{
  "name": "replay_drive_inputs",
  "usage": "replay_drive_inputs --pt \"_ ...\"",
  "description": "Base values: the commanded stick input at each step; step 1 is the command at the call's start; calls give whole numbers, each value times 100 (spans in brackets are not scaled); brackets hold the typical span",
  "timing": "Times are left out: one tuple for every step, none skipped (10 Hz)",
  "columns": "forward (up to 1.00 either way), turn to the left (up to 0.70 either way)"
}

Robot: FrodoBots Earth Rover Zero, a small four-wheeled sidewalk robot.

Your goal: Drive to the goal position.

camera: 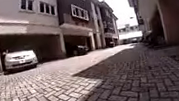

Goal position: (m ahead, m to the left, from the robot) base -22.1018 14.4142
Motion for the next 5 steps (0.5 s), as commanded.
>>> replay_drive_inputs --pt "0 -13" --pt "0 0" --pt "0 0" --pt "0 0" --pt "0 0"
